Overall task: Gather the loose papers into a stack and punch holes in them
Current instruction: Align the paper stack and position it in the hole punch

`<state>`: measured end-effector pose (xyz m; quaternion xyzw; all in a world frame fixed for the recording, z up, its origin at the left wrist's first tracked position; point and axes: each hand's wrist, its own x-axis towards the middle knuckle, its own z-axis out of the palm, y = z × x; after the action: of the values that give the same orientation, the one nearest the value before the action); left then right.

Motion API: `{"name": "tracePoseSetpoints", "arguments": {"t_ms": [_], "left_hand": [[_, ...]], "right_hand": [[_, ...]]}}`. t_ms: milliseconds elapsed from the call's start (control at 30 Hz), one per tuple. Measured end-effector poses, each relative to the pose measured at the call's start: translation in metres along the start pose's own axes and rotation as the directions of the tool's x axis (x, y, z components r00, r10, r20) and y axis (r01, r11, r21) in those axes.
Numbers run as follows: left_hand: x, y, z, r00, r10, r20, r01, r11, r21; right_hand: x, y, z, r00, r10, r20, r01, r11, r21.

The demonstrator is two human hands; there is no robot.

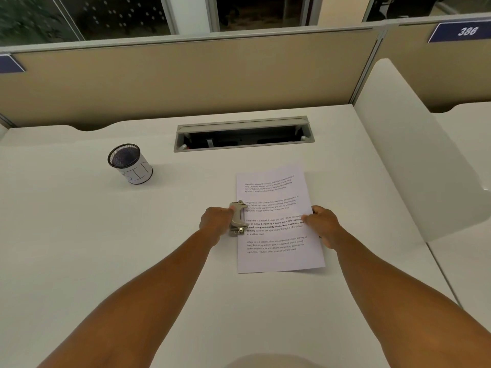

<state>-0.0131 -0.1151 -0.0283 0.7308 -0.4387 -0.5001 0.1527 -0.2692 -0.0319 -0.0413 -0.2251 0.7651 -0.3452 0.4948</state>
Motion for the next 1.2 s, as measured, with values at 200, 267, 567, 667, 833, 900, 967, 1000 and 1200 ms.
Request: {"name": "tracePoseSetpoints", "arguments": {"t_ms": [200, 267, 567, 667, 833, 900, 967, 1000, 1200], "left_hand": [[0.002, 0.001, -0.003, 1.0, 0.0, 0.028, 0.001, 0.999, -0.046], [0.004, 0.0, -0.004, 0.999, -0.005, 0.042, 0.008, 0.998, -0.055], [0.009, -0.004, -0.005, 0.996, -0.023, 0.09, 0.029, 0.997, -0.07], [0.011, -0.005, -0.005, 0.995, -0.016, 0.099, 0.024, 0.996, -0.087], [0.014, -0.007, -0.005, 0.994, -0.001, 0.114, 0.015, 0.992, -0.122], [0.015, -0.008, -0.004, 0.992, 0.0, 0.127, 0.019, 0.989, -0.144], [0.015, -0.009, -0.002, 0.991, 0.0, 0.134, 0.022, 0.987, -0.16], [0.016, -0.009, -0.002, 0.991, 0.001, 0.135, 0.022, 0.986, -0.163], [0.017, -0.013, 0.001, 0.992, -0.005, 0.13, 0.03, 0.981, -0.194]], "right_hand": [[0.005, 0.0, 0.003, 0.995, -0.038, -0.096, 0.024, 0.989, -0.146], [0.005, -0.001, 0.003, 0.981, -0.067, -0.181, 0.029, 0.979, -0.204], [0.003, -0.001, 0.008, 0.96, -0.162, -0.228, 0.074, 0.934, -0.351], [0.003, 0.001, 0.008, 0.947, -0.176, -0.267, 0.077, 0.936, -0.344], [0.001, 0.003, 0.018, 0.889, -0.352, -0.294, 0.153, 0.832, -0.533], [0.001, 0.006, 0.024, 0.856, -0.455, -0.244, 0.212, 0.741, -0.638], [0.001, 0.008, 0.031, 0.827, -0.534, -0.175, 0.261, 0.64, -0.723], [0.001, 0.009, 0.035, 0.814, -0.564, -0.139, 0.284, 0.596, -0.751], [0.002, 0.014, 0.058, 0.77, -0.635, 0.057, 0.386, 0.393, -0.834]]}}
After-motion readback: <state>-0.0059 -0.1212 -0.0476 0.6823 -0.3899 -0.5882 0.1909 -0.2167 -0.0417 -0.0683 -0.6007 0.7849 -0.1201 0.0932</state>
